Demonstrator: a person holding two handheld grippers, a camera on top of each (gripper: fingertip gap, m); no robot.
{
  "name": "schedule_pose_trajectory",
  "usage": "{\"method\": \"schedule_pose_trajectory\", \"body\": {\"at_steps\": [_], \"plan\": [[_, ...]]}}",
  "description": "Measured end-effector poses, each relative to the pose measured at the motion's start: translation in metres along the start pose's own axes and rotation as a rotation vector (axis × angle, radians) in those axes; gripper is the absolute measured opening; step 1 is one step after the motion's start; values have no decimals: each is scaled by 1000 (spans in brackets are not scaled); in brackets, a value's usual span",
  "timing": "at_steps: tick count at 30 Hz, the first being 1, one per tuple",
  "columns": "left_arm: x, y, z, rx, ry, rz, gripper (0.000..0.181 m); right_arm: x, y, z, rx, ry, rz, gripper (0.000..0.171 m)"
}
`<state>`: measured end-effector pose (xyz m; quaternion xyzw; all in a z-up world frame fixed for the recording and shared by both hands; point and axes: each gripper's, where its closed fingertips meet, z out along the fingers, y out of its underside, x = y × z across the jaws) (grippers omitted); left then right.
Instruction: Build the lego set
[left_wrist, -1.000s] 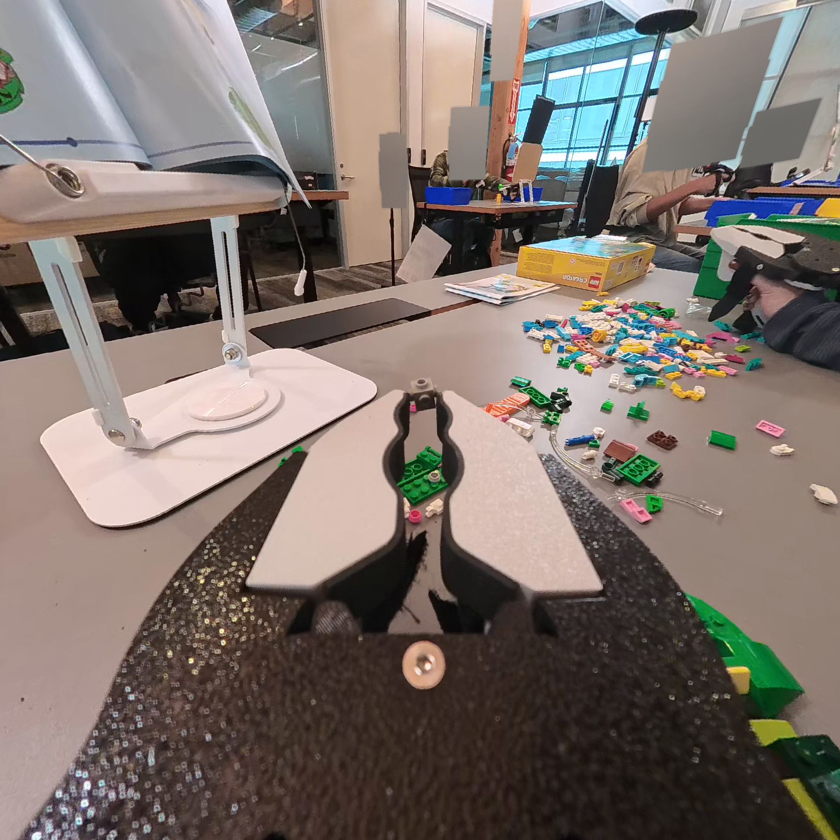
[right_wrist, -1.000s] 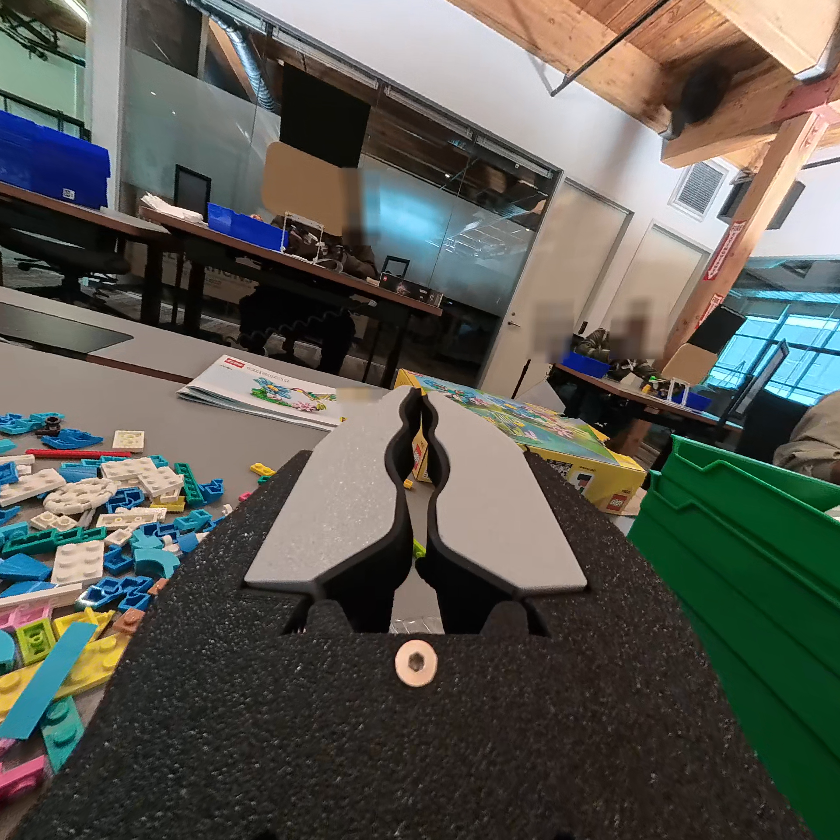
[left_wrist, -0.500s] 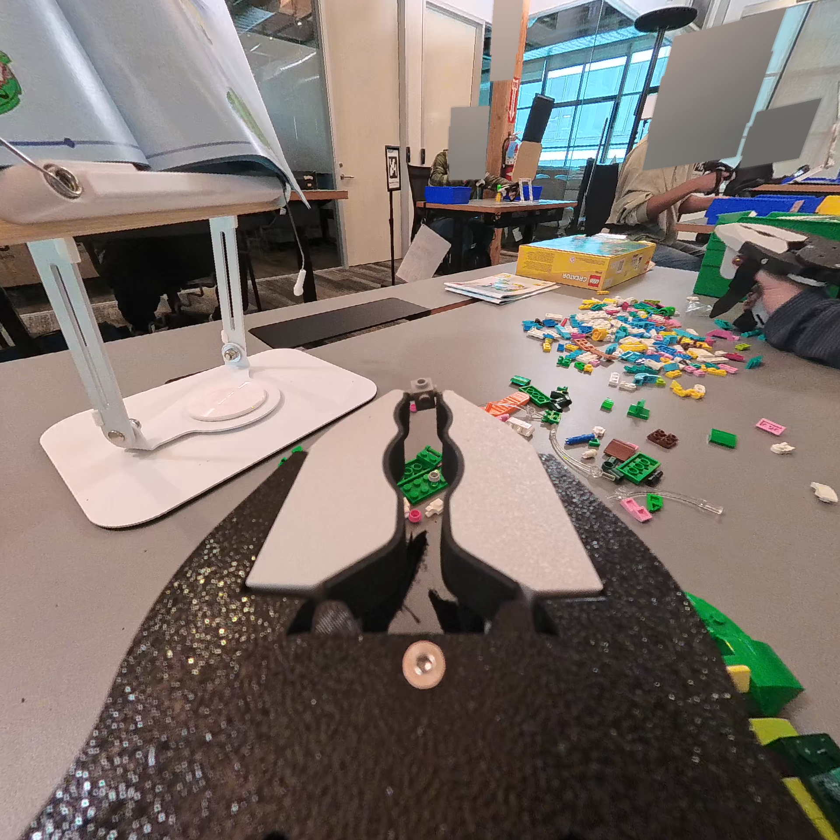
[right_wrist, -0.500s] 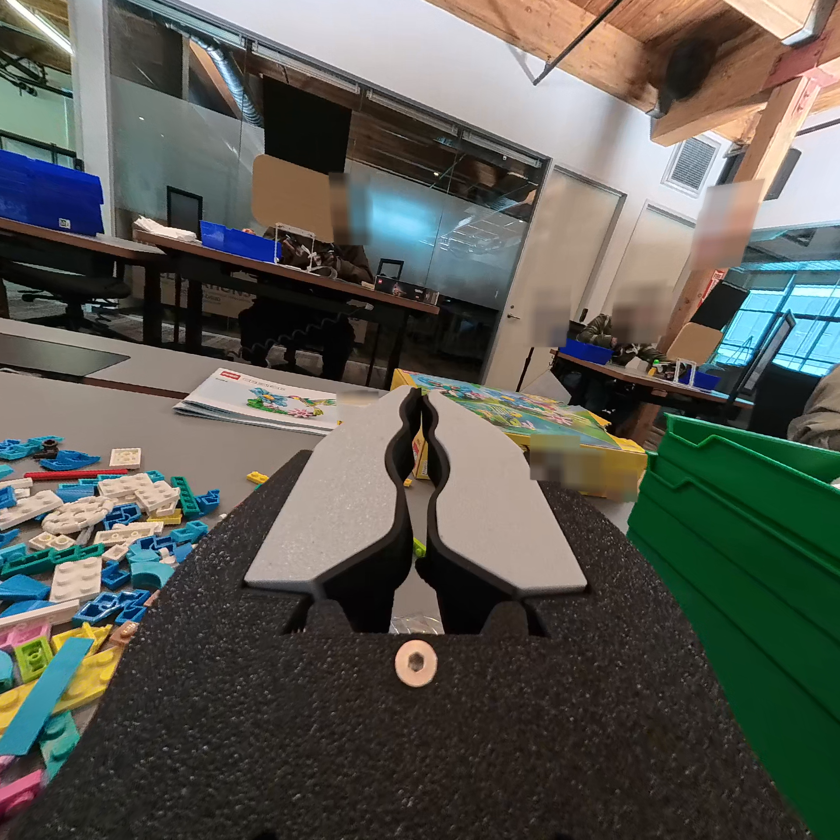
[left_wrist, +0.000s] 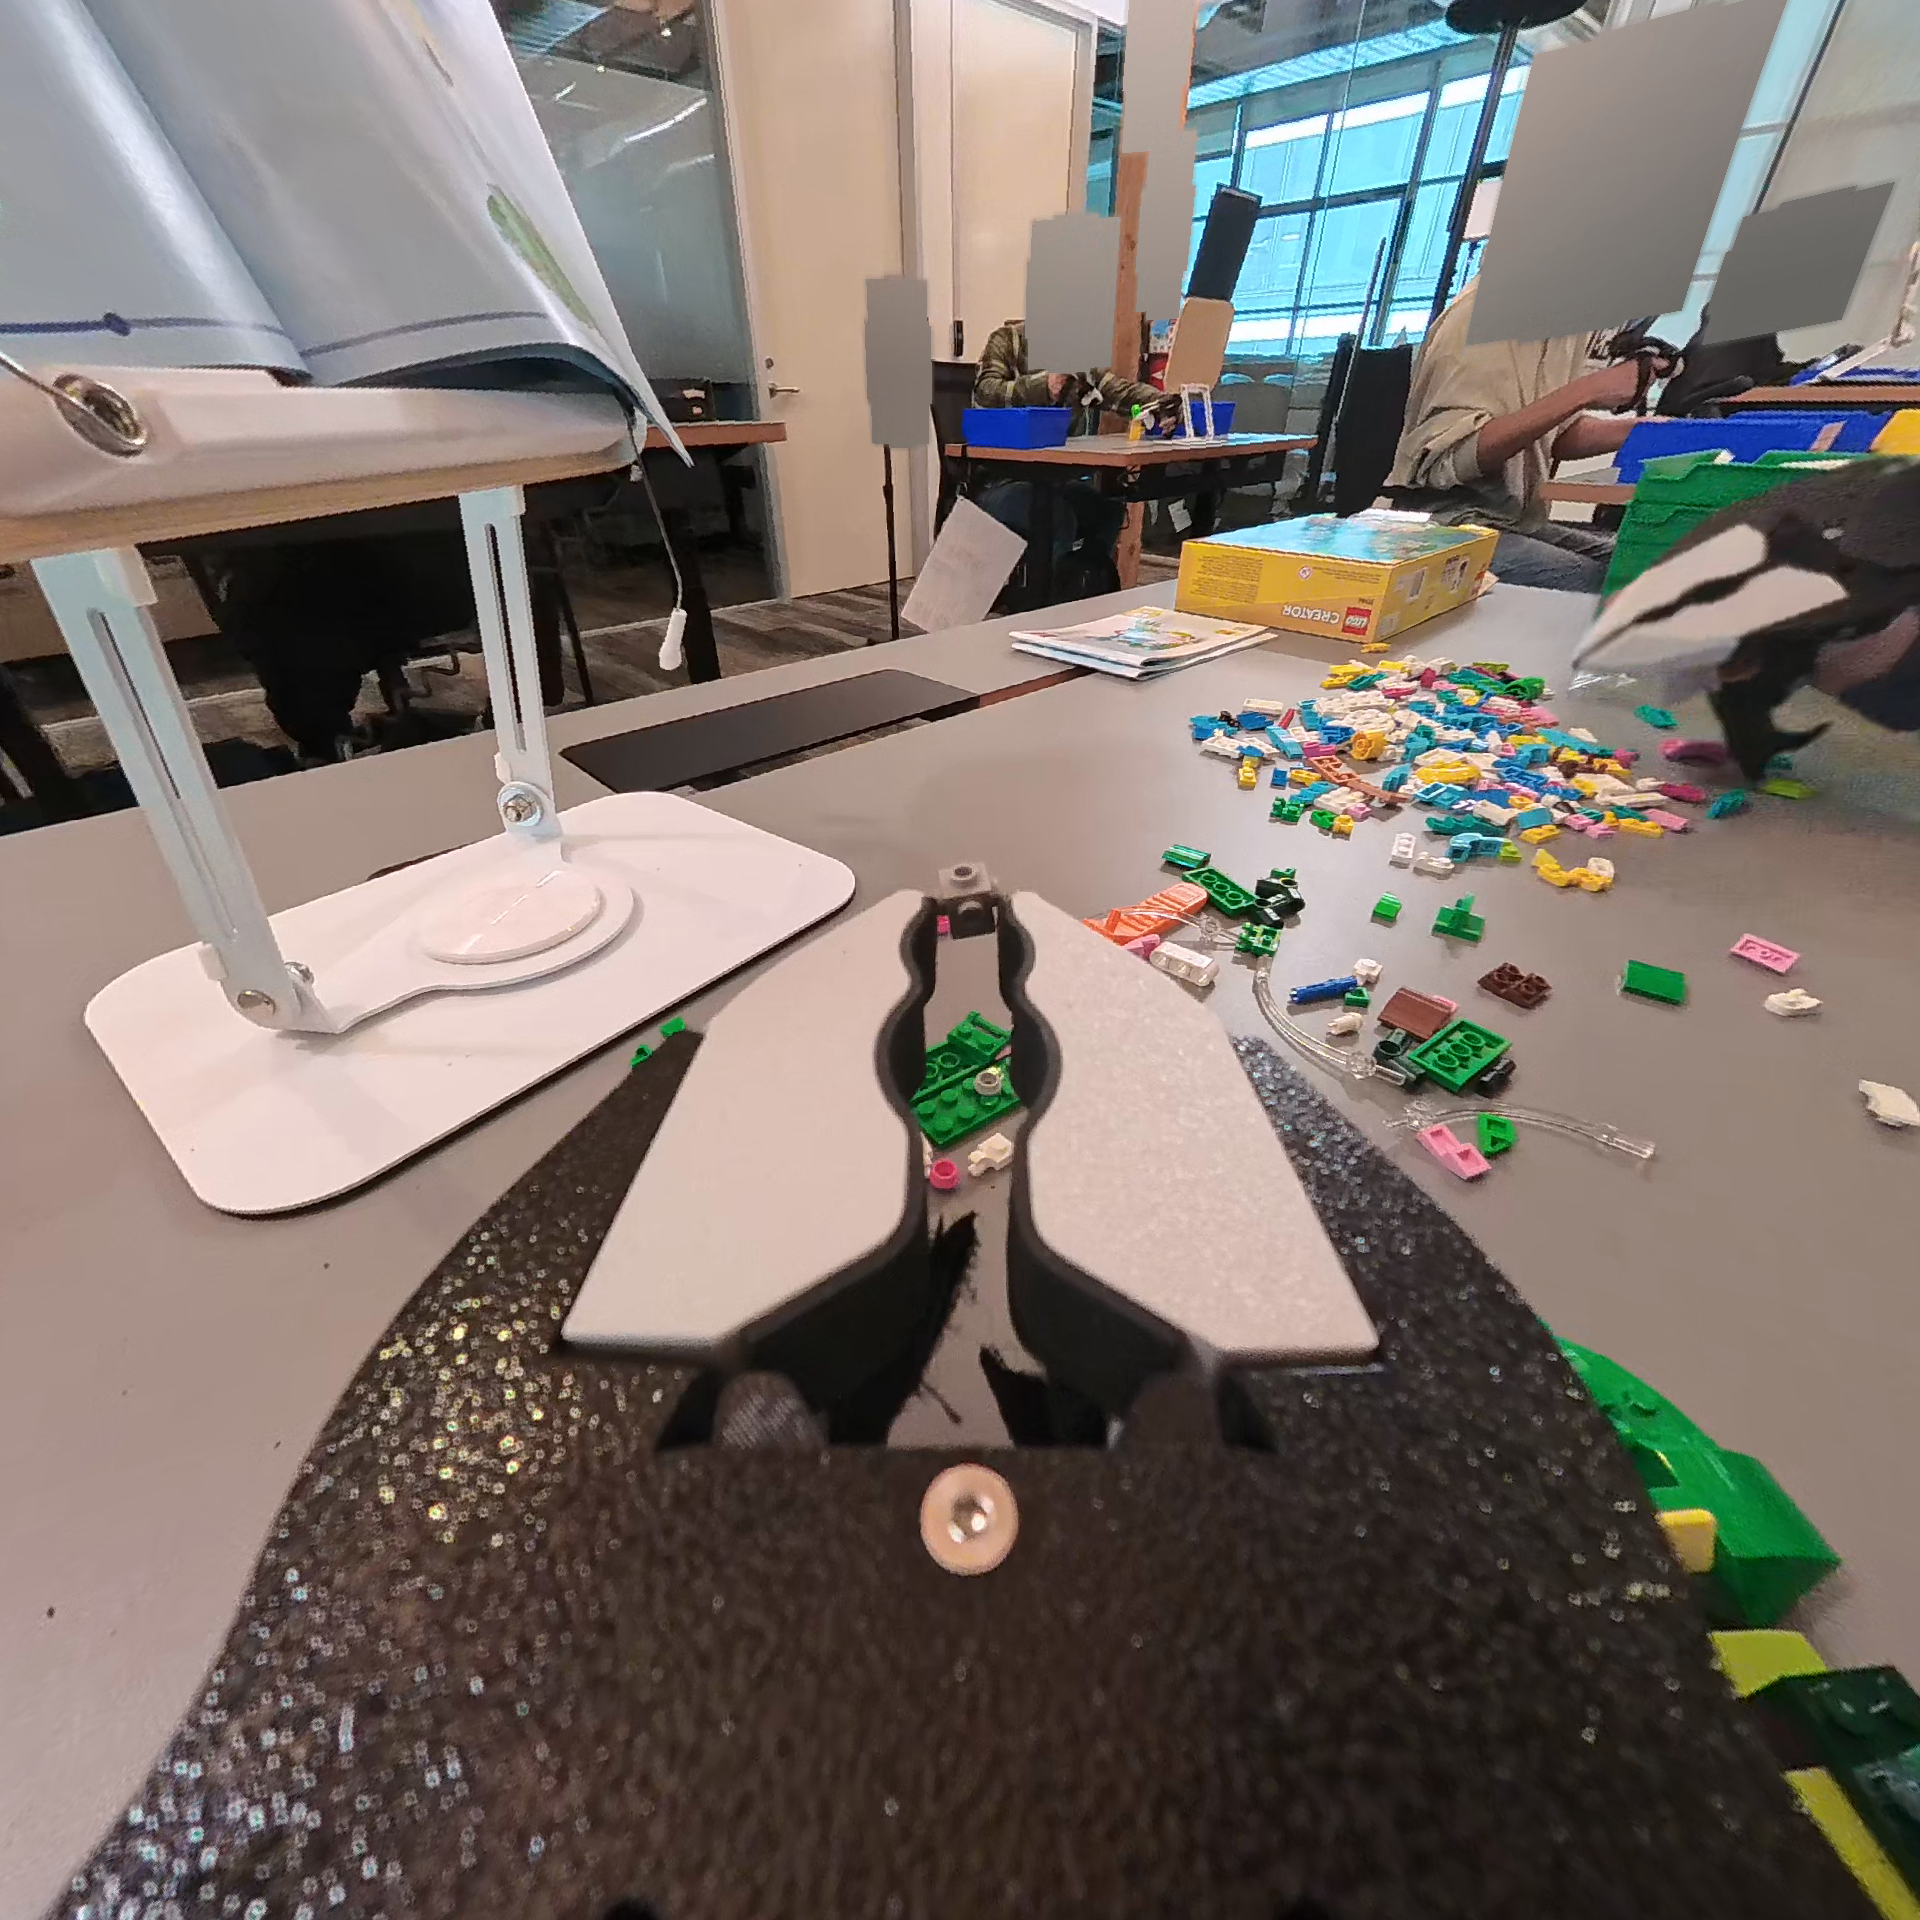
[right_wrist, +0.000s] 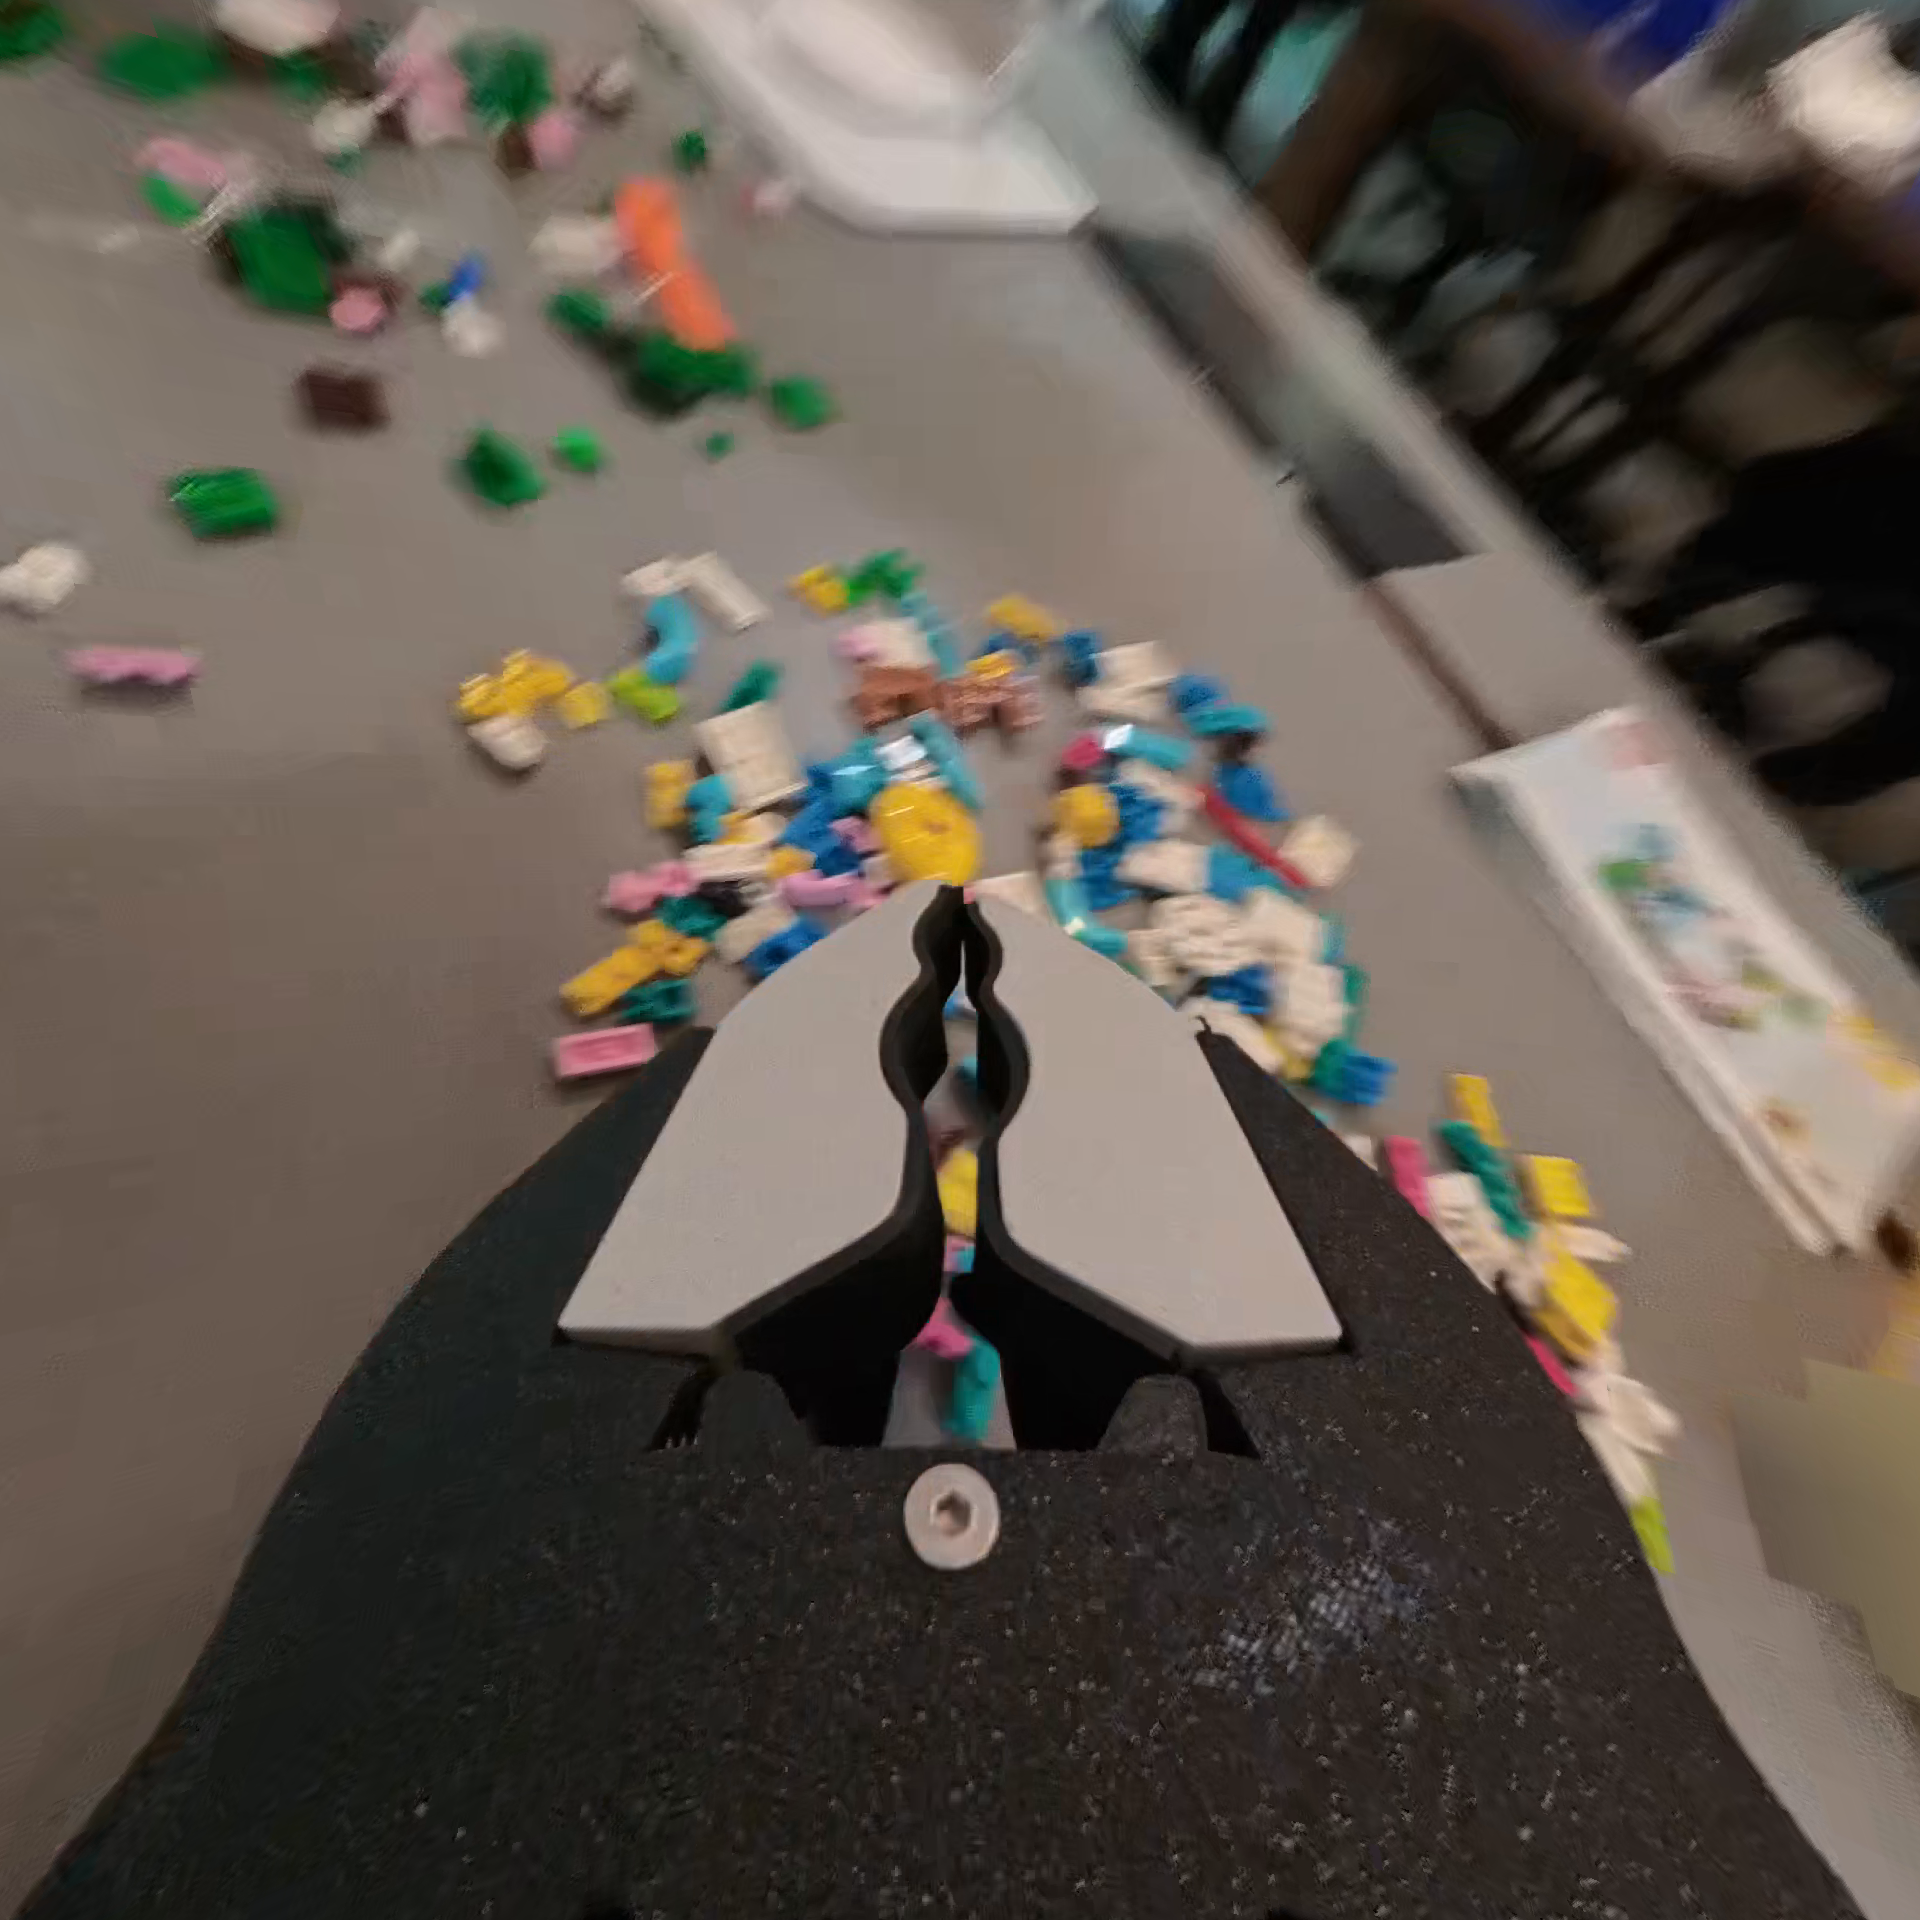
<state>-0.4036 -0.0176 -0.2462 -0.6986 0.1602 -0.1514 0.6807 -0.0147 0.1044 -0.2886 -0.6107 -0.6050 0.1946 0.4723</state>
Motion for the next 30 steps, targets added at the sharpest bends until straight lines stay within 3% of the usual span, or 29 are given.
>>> {"method": "schedule_pose_trajectory", "body": {"at_steps": [4,8,14,17,20,26,30], "plan": [[2,0,1,-4,8,2,10,-39,8,17,-209,-153,-101,0],[3,1,1,-6,12,5,10,-50,17,27,-335,-180,-137,0],[4,1,2,-7,13,4,10,-72,18,26,-360,-295,-149,0],[4,1,2,-9,14,6,10,-65,19,24,-383,-262,-184,0],[5,1,2,-12,14,12,10,-56,16,24,-397,-231,-292,2],[5,2,2,-13,17,12,10,-51,25,27,-565,-332,-649,13],[6,2,3,-18,20,18,10,-54,15,30,-563,-403,-794,12]]}}
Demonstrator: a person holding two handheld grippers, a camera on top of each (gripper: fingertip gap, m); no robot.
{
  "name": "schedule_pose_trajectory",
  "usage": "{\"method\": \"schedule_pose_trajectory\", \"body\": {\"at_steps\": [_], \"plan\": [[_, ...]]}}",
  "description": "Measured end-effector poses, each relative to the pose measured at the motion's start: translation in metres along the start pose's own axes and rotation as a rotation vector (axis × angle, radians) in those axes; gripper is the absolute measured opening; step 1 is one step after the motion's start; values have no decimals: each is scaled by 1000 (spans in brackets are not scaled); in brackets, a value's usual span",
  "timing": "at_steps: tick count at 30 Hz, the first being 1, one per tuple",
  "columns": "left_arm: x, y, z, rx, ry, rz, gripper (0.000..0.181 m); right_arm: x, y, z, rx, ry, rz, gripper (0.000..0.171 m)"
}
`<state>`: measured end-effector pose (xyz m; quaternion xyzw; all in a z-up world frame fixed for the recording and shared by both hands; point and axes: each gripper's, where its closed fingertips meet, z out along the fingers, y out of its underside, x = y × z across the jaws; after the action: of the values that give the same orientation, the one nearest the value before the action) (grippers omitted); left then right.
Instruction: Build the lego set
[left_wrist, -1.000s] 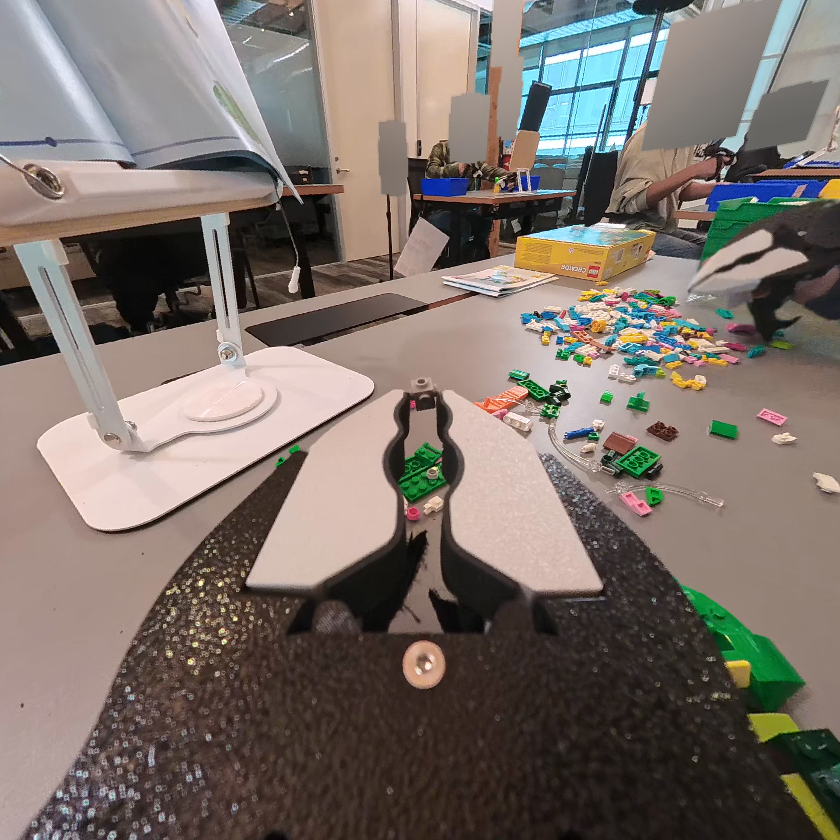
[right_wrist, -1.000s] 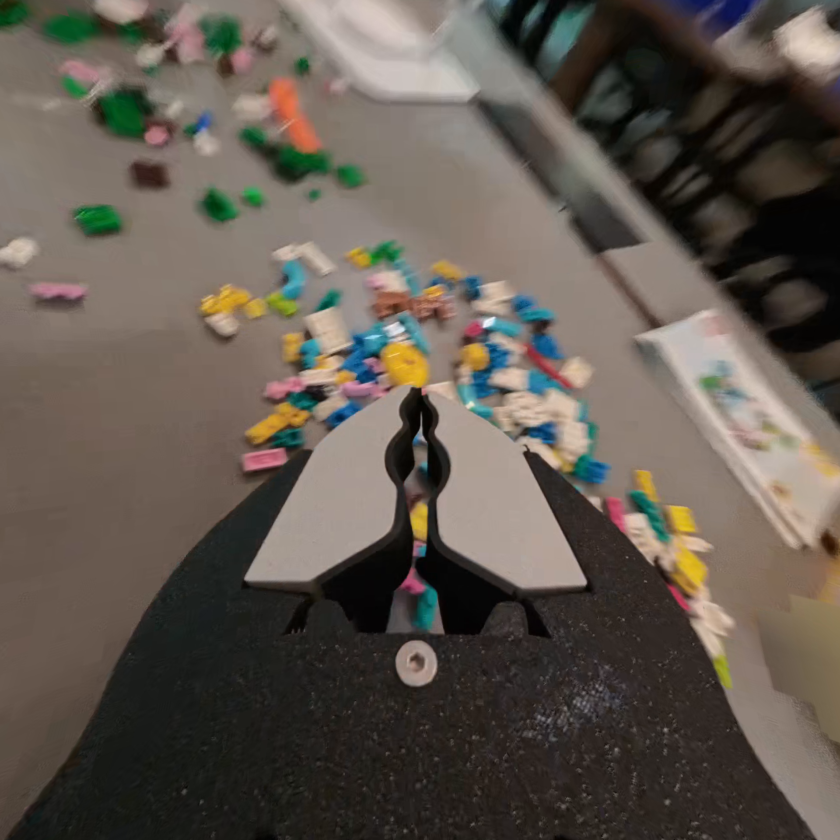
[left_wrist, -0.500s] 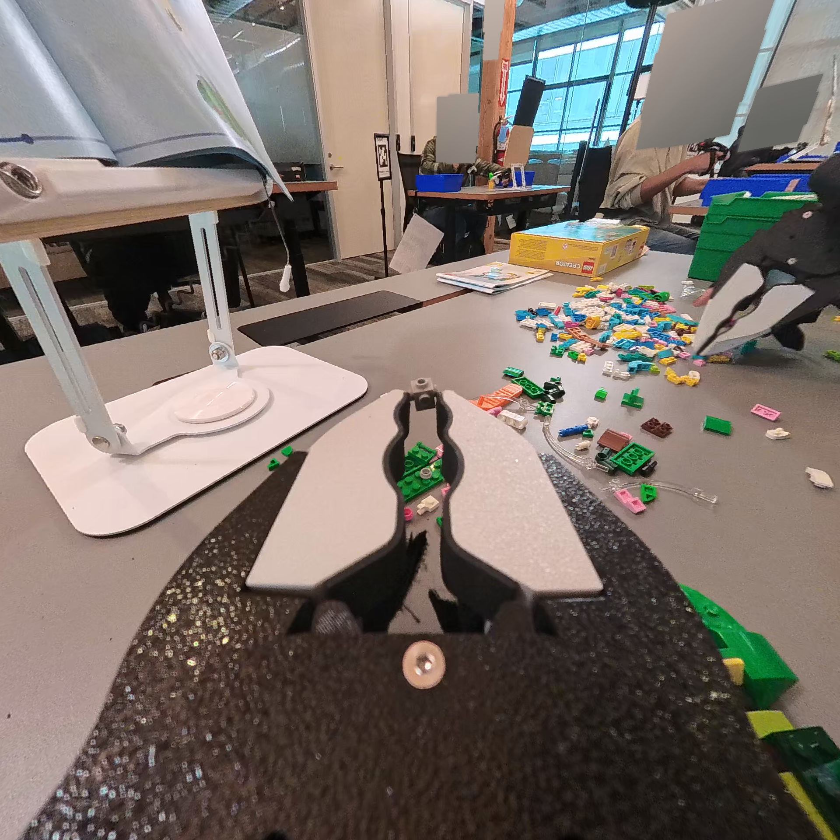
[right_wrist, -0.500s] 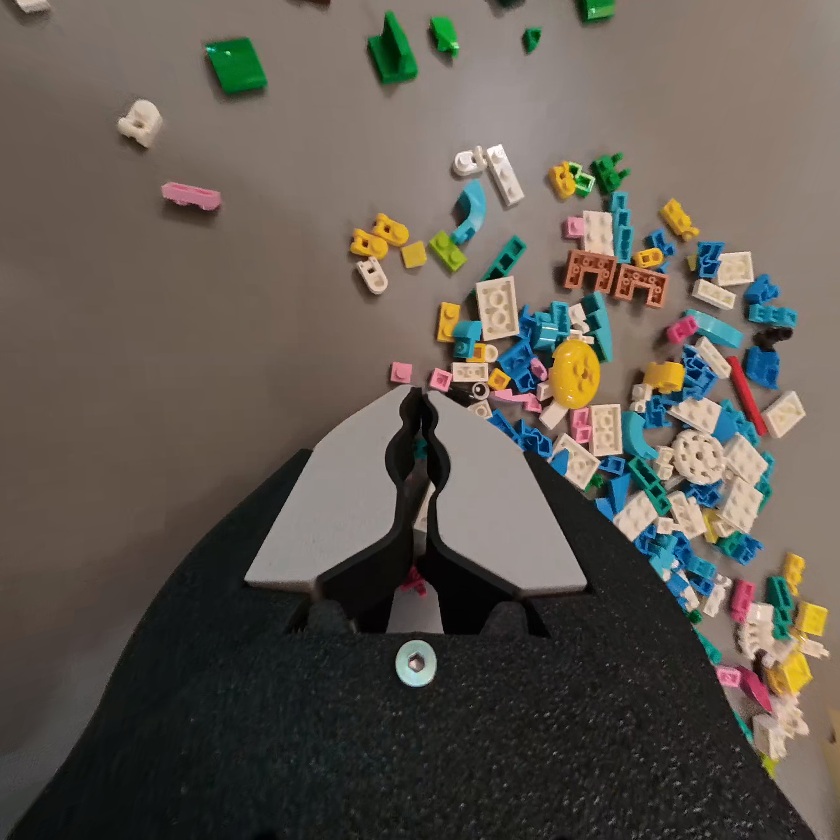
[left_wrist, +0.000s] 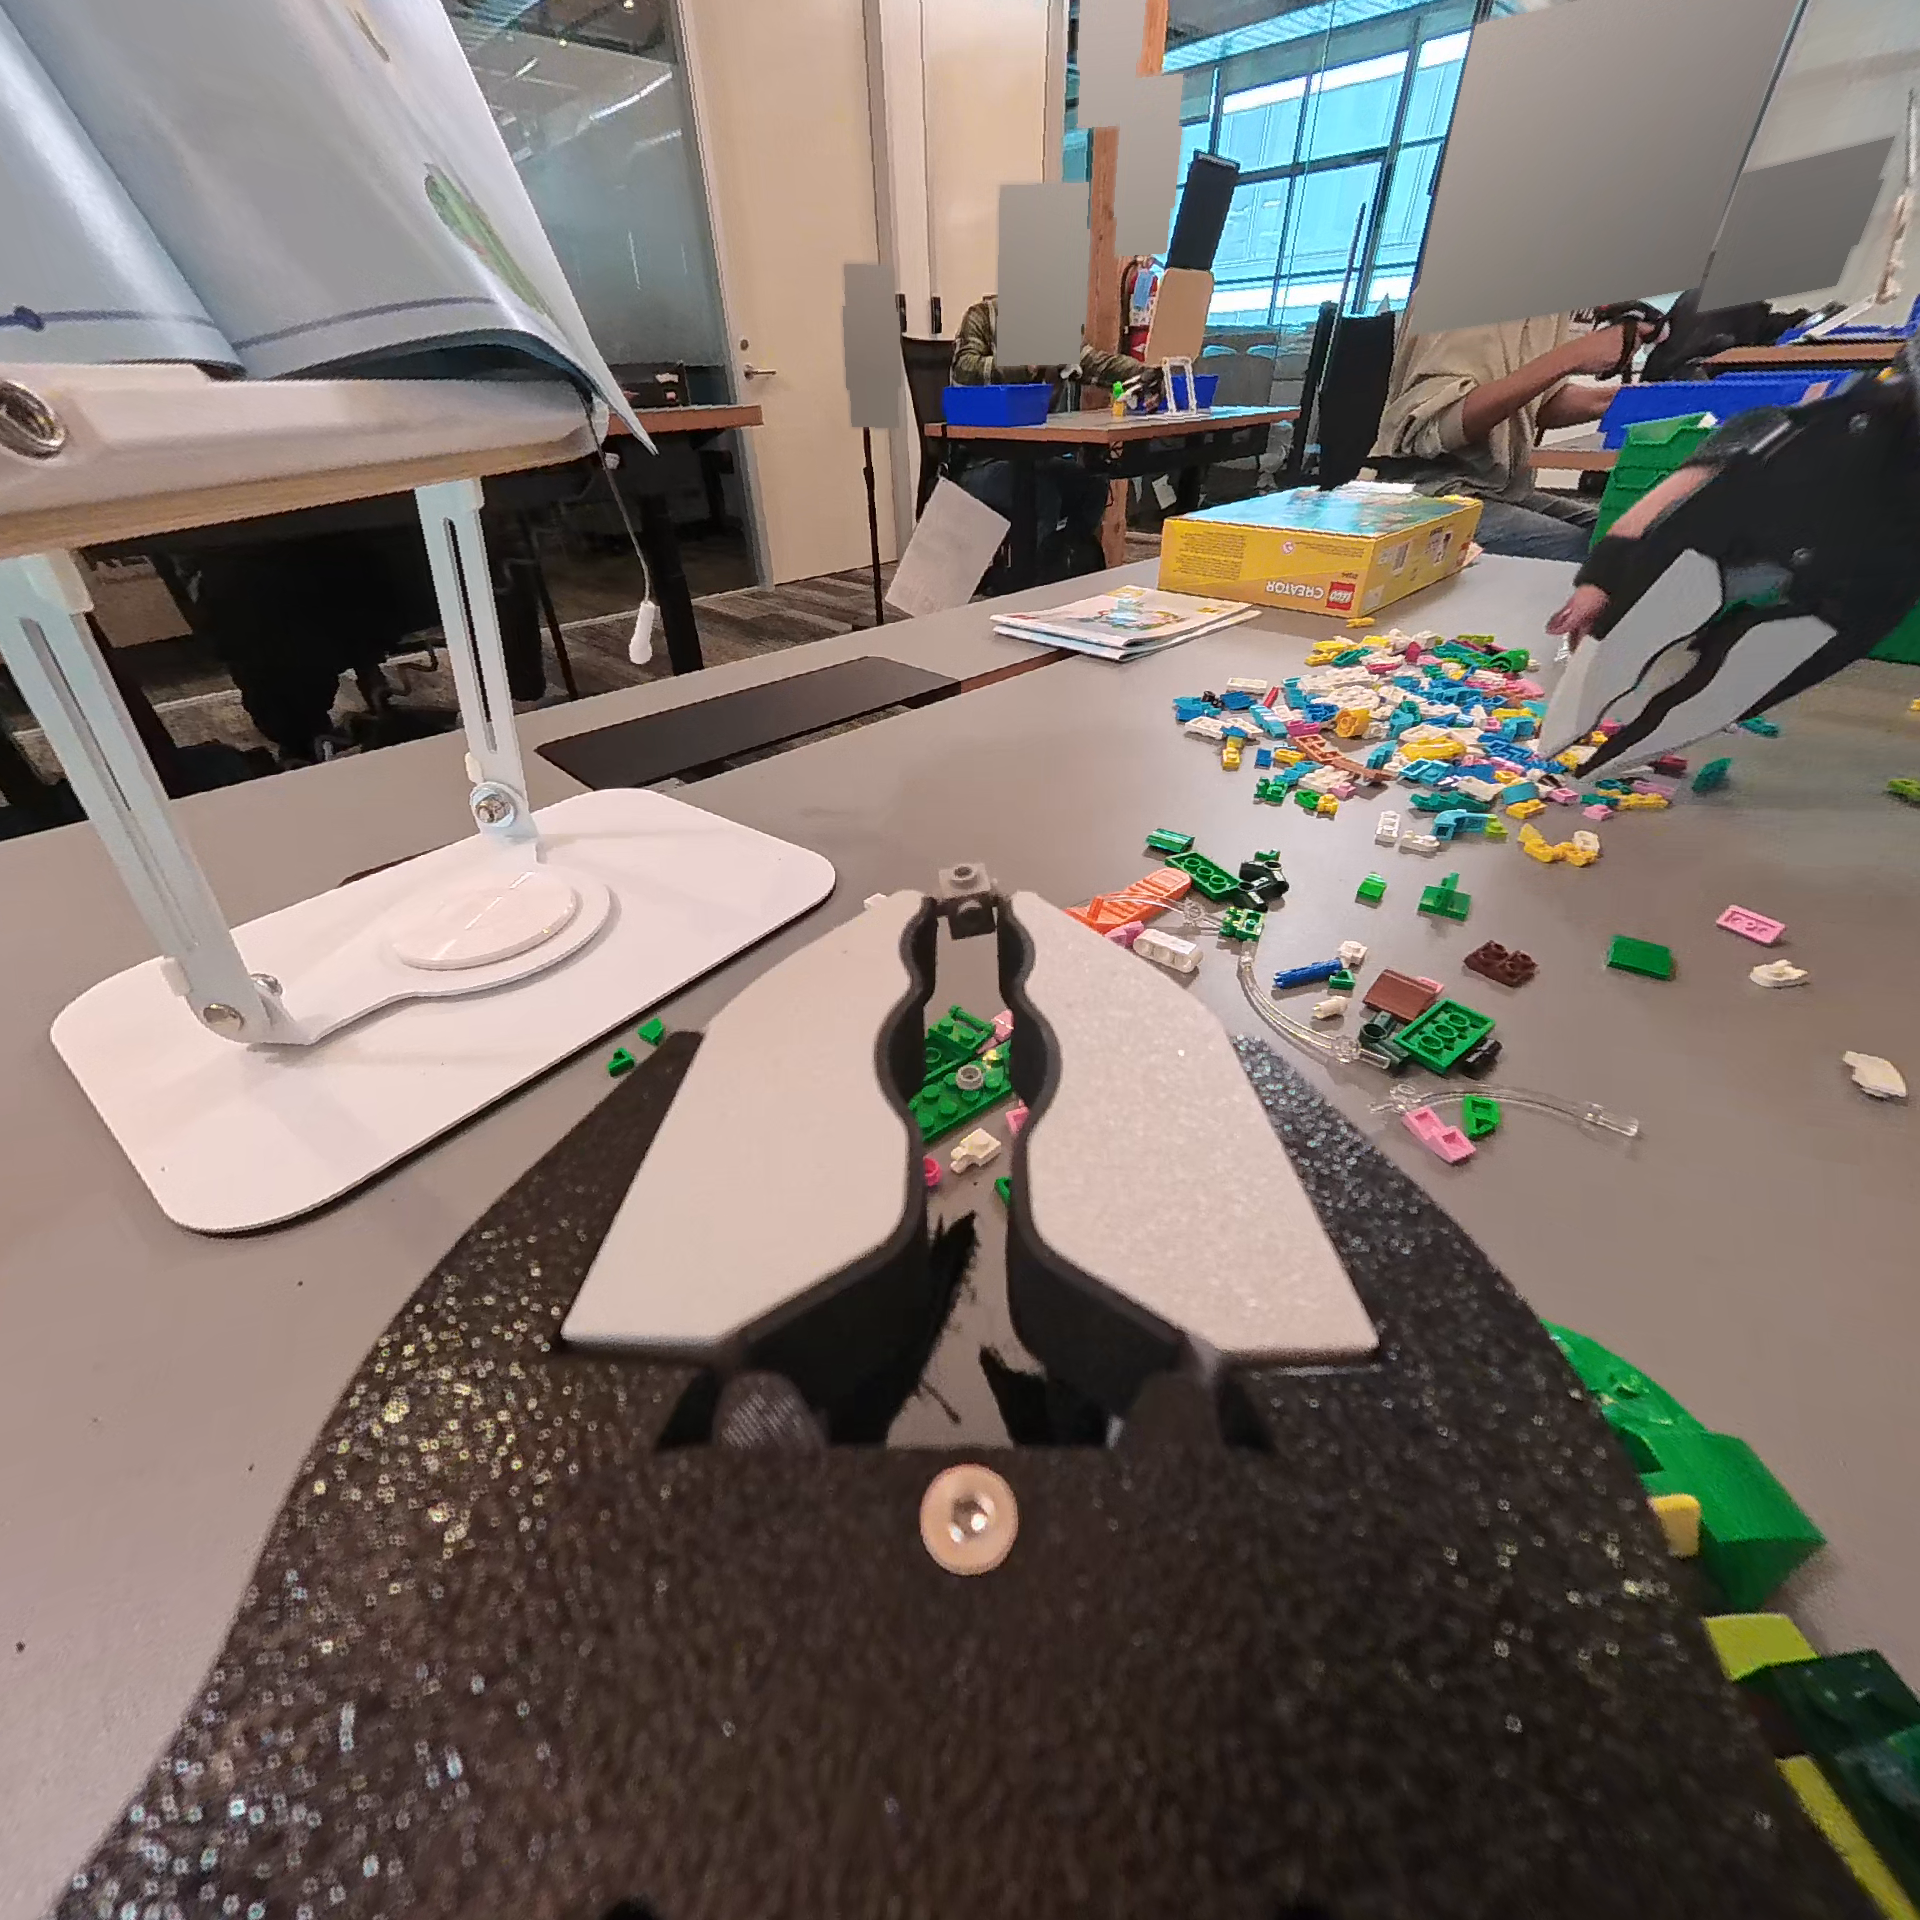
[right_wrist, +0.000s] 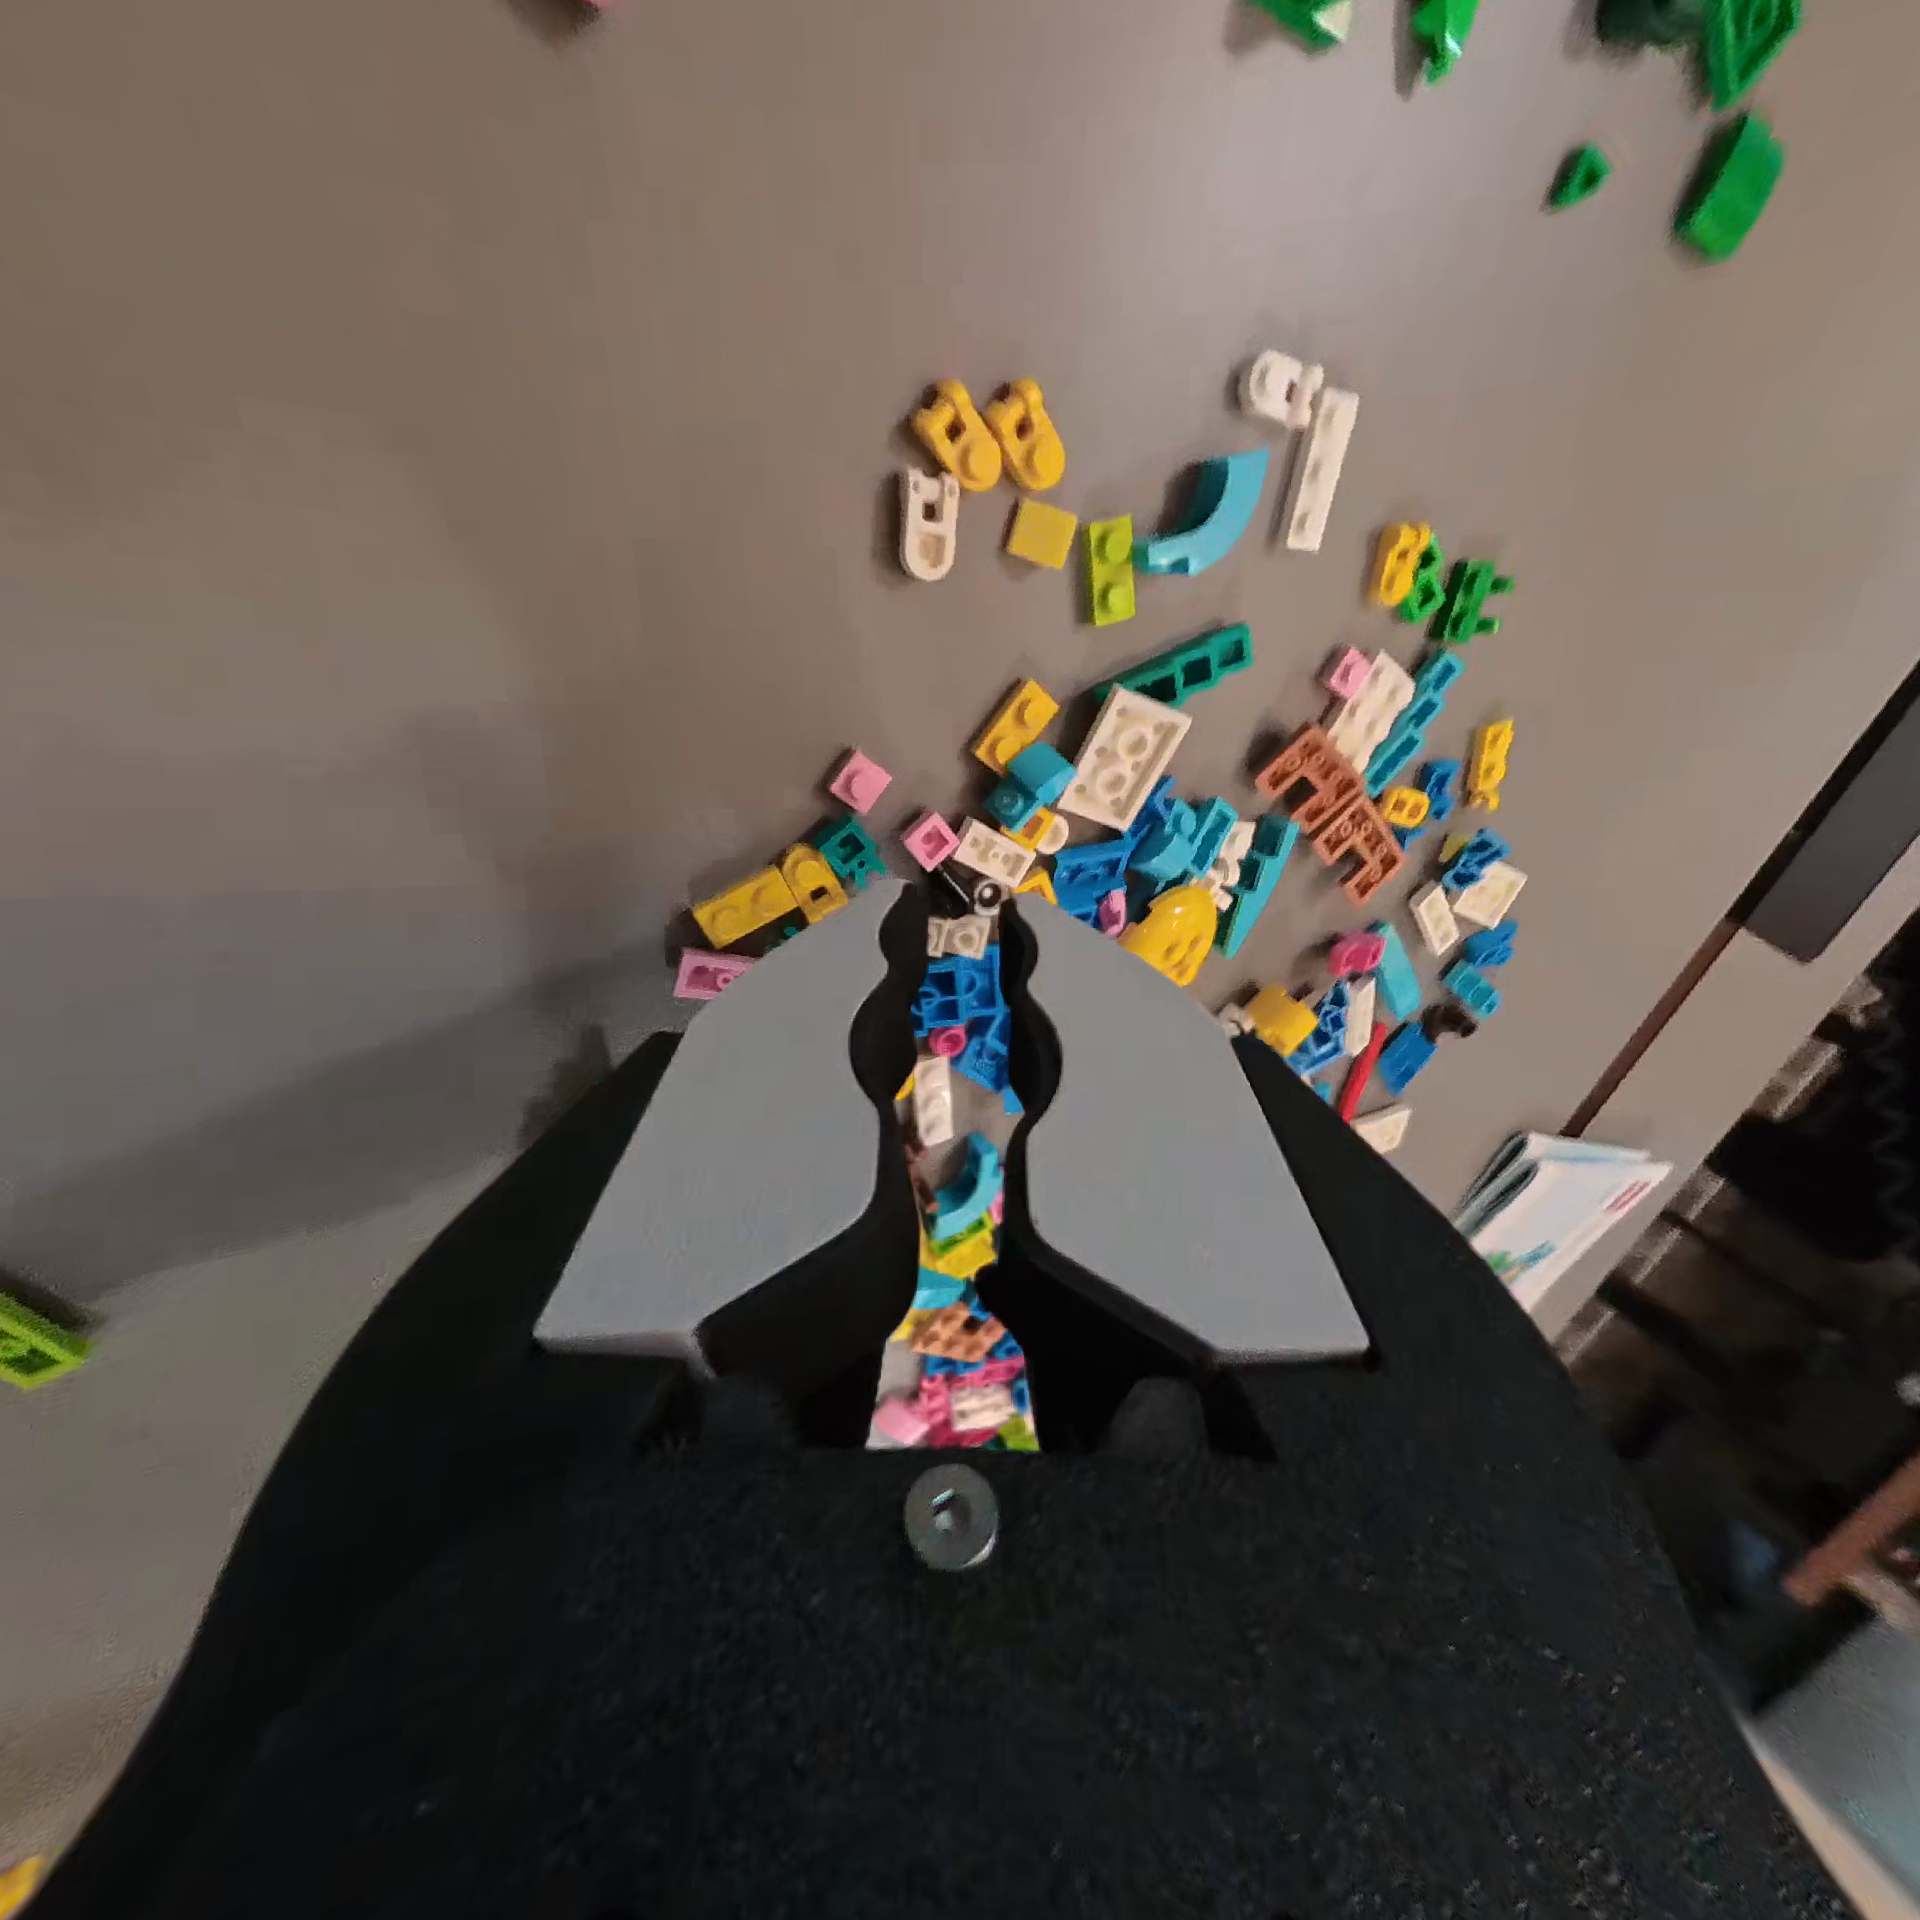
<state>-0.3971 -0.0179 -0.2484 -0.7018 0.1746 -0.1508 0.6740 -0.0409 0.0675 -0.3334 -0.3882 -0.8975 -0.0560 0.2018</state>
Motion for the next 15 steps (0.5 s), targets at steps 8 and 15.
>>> {"method": "schedule_pose_trajectory", "body": {"at_steps": [8,15], "plan": [[2,1,1,-9,6,8,10,-5,0,6,-62,-78,-154,5],[5,1,2,-12,18,11,10,-10,-9,0,97,-116,43,0]]}}
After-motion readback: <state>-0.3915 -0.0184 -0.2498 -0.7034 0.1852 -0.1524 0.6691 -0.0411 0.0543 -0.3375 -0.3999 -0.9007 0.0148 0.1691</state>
